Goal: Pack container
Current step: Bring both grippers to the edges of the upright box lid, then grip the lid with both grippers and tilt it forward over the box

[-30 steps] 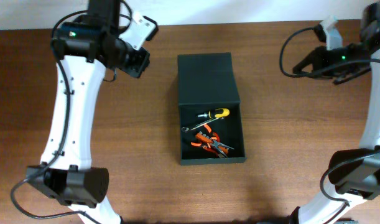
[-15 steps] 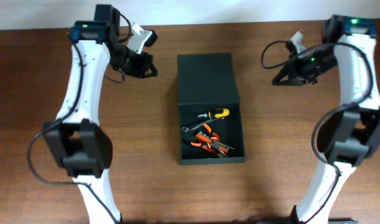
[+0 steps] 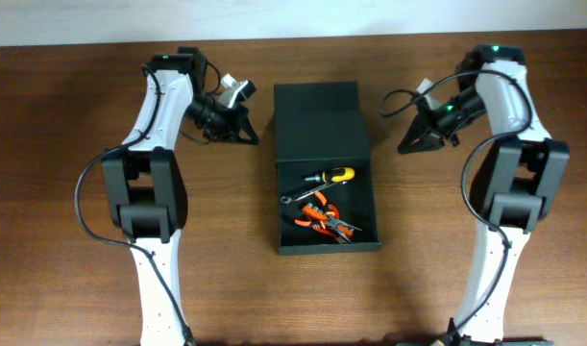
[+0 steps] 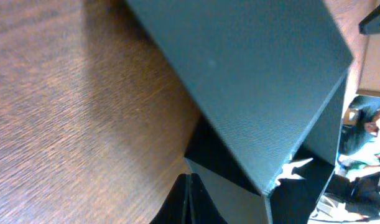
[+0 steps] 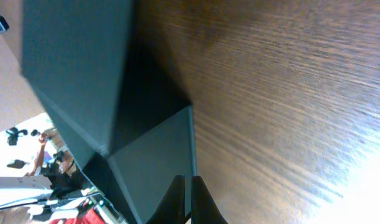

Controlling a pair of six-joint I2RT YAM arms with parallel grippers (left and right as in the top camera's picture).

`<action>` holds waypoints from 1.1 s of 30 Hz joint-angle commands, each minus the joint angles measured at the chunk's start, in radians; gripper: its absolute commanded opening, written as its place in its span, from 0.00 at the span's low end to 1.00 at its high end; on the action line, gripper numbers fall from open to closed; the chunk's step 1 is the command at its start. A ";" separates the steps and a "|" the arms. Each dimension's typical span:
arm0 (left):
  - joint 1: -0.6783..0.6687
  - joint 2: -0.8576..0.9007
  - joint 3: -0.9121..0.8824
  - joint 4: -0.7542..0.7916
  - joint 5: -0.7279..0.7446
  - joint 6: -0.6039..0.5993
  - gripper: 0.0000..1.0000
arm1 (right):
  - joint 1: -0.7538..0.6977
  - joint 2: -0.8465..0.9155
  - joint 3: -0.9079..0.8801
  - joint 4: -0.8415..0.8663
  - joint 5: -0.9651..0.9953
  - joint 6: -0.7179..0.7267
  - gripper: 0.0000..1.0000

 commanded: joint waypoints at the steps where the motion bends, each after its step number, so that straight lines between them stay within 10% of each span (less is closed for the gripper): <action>1: 0.000 0.045 -0.005 -0.003 0.040 -0.006 0.02 | 0.027 0.047 -0.004 0.000 -0.006 0.001 0.04; 33: -0.085 0.129 -0.005 0.077 0.190 -0.006 0.02 | 0.125 0.110 -0.004 0.008 -0.200 -0.127 0.04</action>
